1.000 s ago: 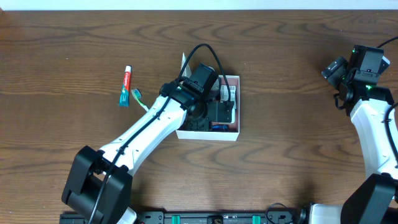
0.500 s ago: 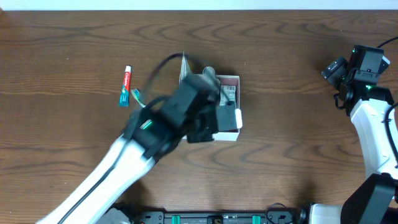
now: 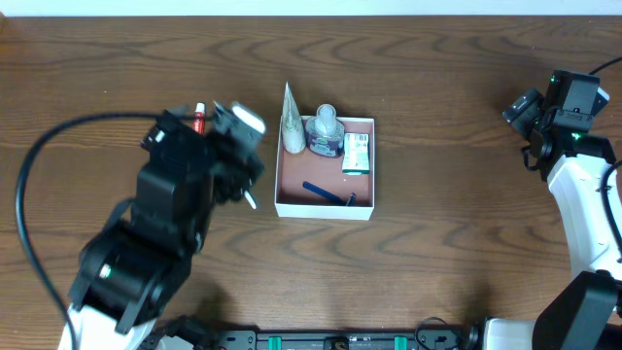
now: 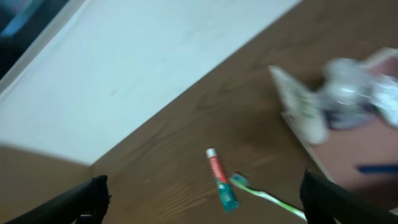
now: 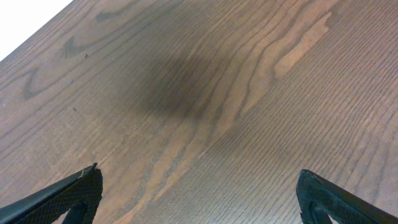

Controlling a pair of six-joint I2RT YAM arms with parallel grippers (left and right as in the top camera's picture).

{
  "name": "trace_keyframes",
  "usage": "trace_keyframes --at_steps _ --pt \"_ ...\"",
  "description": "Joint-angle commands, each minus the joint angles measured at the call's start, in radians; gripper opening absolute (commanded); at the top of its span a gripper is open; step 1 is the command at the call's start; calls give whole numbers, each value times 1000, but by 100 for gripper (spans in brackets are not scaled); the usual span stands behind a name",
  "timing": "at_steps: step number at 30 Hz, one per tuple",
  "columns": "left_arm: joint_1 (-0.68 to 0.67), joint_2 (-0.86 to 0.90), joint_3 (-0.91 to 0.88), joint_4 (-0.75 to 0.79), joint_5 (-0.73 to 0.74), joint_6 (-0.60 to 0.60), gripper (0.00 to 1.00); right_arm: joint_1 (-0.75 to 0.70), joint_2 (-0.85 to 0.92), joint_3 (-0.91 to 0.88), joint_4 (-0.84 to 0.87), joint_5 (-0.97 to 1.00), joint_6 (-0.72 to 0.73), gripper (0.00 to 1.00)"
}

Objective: Pack container
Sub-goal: 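Move the left gripper back toward the toothpaste and toothbrush, then grasp the red Colgate toothpaste tube with the left gripper and lift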

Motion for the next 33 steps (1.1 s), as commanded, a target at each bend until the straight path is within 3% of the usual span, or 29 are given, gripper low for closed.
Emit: trace_keyframes --at_steps 1,5,8,9,14,20,25,33 --pt "101 80 3 67 -83 -113 98 -5 3 1 1 8 -5 99" --pt "300 246 3 212 -66 -383 98 -5 3 1 2 8 -5 99" --pt "420 388 3 275 98 -469 98 -5 3 1 1 8 -5 99" --pt "460 453 3 285 195 -468 98 -5 3 1 1 8 -6 99" --pt "541 655 3 260 347 -468 98 -5 3 1 2 8 -5 99" --pt "549 809 3 253 351 -460 98 -5 3 1 2 8 -6 99" --pt "549 892 3 283 414 -343 99 -5 3 1 2 8 -5 99" --pt "556 1023 3 363 413 -340 99 -5 3 1 2 8 -5 99"
